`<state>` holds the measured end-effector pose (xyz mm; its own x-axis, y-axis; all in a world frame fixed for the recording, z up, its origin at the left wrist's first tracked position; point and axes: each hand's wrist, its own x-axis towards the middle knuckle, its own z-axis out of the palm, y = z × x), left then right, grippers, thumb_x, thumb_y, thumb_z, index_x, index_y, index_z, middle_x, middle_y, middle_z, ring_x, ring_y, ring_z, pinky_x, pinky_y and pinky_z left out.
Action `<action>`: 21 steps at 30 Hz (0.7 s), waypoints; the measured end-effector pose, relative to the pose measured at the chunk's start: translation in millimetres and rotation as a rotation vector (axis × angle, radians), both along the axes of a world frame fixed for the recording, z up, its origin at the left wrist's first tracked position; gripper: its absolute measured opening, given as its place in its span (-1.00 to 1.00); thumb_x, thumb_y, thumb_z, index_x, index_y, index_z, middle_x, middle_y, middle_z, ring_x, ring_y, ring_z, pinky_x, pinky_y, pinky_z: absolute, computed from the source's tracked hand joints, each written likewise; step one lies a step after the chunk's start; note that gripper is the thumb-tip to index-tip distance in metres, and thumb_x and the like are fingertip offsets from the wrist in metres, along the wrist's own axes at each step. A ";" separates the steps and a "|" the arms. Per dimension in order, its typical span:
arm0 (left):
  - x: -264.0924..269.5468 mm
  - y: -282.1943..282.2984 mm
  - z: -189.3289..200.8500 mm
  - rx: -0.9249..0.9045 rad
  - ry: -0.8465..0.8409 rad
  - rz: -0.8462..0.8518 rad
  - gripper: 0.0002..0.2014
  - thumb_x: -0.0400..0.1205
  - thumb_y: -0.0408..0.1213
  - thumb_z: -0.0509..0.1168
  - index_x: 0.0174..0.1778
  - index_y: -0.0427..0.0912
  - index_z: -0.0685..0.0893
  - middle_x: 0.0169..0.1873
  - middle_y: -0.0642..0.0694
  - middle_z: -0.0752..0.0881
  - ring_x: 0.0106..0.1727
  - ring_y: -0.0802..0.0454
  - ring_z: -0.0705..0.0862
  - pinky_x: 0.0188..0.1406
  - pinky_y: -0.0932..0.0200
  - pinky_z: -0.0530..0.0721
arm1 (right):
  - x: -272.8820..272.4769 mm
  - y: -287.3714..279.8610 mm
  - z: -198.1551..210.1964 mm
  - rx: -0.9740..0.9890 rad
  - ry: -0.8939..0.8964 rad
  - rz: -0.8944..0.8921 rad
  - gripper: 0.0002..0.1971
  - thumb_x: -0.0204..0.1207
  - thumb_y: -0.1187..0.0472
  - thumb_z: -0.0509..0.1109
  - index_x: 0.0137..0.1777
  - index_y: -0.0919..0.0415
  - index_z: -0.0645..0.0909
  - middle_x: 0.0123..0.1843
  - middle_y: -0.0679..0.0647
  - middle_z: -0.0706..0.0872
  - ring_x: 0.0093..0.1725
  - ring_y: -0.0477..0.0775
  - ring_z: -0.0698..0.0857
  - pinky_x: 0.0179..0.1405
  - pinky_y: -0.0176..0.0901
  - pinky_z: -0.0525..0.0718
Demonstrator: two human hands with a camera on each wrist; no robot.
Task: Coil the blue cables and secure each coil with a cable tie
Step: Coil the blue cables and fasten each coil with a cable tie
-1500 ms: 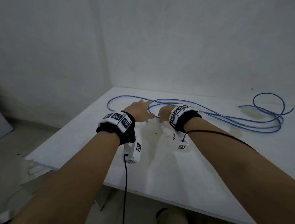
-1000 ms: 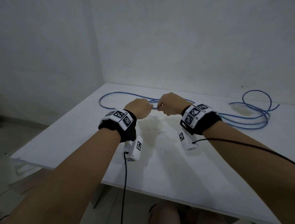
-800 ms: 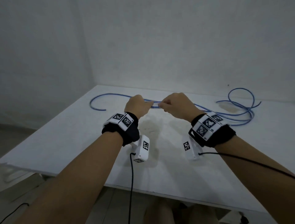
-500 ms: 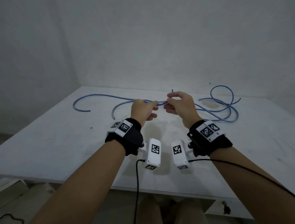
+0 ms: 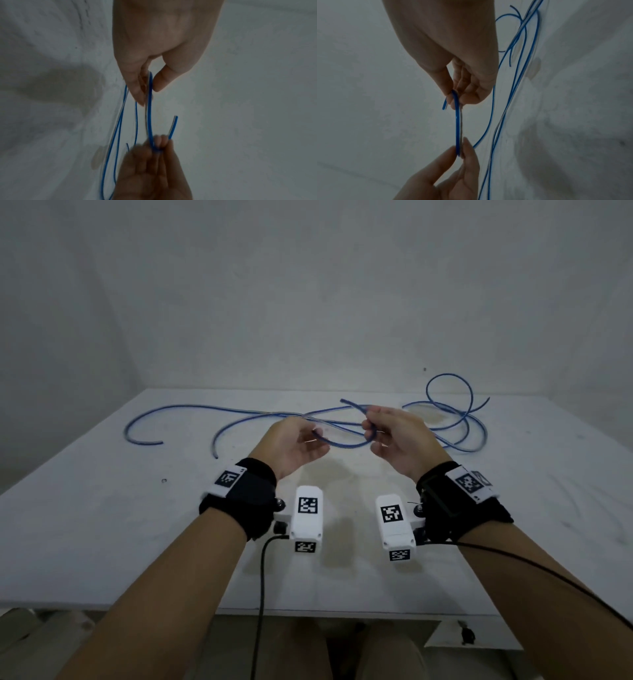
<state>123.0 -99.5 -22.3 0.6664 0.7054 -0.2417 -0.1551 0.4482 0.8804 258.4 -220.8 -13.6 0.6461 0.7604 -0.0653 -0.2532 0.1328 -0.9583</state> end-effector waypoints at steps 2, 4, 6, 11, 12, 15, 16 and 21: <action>-0.3 -0.8 -3.6 0.102 0.082 -0.062 -0.91 0.69 -0.40 0.21 -0.12 -0.29 0.56 -0.48 -0.14 0.67 -0.51 -0.03 0.64 -0.47 0.19 0.72 | 6.2 -5.7 -1.7 -0.041 -0.066 0.039 -0.92 0.58 0.38 0.35 -0.04 0.27 0.68 -0.33 0.11 0.65 -0.48 -0.07 0.58 -0.61 -0.36 0.45; 0.3 -4.9 -5.1 0.221 0.150 -0.136 -0.91 0.71 -0.33 0.22 -0.02 -0.27 0.58 -0.50 -0.12 0.68 -0.53 -0.02 0.64 -0.49 0.19 0.69 | 9.5 -8.7 -3.1 -0.103 -0.148 0.094 -0.91 0.56 0.41 0.36 -0.03 0.32 0.70 -0.34 0.13 0.63 -0.48 -0.08 0.54 -0.62 -0.38 0.43; 2.1 -8.4 -4.6 0.317 0.187 -0.228 -0.87 0.74 -0.30 0.18 0.02 -0.24 0.61 -0.48 -0.15 0.65 -0.49 -0.04 0.63 -0.45 0.15 0.66 | 11.9 -9.7 -3.9 -0.167 -0.230 0.139 -0.91 0.54 0.42 0.40 -0.05 0.34 0.73 -0.34 0.13 0.63 -0.48 -0.08 0.53 -0.60 -0.39 0.44; 15.3 -7.0 -2.6 0.519 0.298 -0.318 -0.75 0.75 -0.30 0.06 0.01 -0.23 0.66 -0.50 -0.14 0.60 -0.53 -0.02 0.58 -0.44 0.15 0.58 | 17.2 -6.6 -3.6 -0.222 -0.357 0.161 -0.91 0.50 0.41 0.44 -0.05 0.34 0.77 -0.32 0.14 0.63 -0.46 -0.08 0.53 -0.58 -0.36 0.42; 18.7 -6.8 -2.4 0.560 0.318 -0.328 -0.74 0.75 -0.28 0.06 -0.03 -0.23 0.66 -0.51 -0.13 0.60 -0.54 -0.01 0.58 -0.43 0.15 0.59 | 18.9 -5.2 -3.4 -0.211 -0.362 0.143 -0.91 0.50 0.40 0.45 -0.05 0.34 0.77 -0.32 0.14 0.64 -0.46 -0.08 0.52 -0.59 -0.37 0.41; 29.0 -8.2 -3.0 0.638 0.361 -0.294 -0.61 0.78 -0.08 0.03 -0.16 -0.21 0.65 -0.54 -0.10 0.60 -0.53 0.01 0.59 -0.41 0.16 0.61 | 25.6 -1.0 -3.7 -0.175 -0.362 0.088 -0.88 0.48 0.41 0.46 -0.02 0.34 0.77 -0.32 0.12 0.66 -0.47 -0.10 0.52 -0.60 -0.37 0.40; 32.5 -8.2 -3.7 0.652 0.370 -0.270 -0.56 0.77 -0.01 0.02 -0.20 -0.21 0.64 -0.56 -0.09 0.60 -0.52 0.01 0.59 -0.42 0.17 0.61 | 27.8 0.2 -4.1 -0.173 -0.366 0.077 -0.87 0.48 0.41 0.46 -0.01 0.34 0.78 -0.32 0.12 0.67 -0.46 -0.10 0.52 -0.59 -0.37 0.40; 43.2 -3.4 -10.5 0.623 0.344 -0.195 -0.53 0.77 0.02 0.00 -0.29 -0.21 0.56 -0.59 -0.11 0.62 -0.52 0.00 0.59 -0.50 0.21 0.59 | 33.2 9.6 -8.5 -0.176 -0.426 0.059 -0.87 0.47 0.40 0.47 -0.02 0.29 0.80 -0.31 0.10 0.73 -0.44 -0.10 0.53 -0.59 -0.38 0.40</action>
<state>166.2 -102.9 -32.8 0.7526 0.6563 -0.0529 0.2072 -0.1598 0.9652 291.7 -211.1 -22.0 0.5992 0.7979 0.0651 0.1660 -0.0444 -0.9851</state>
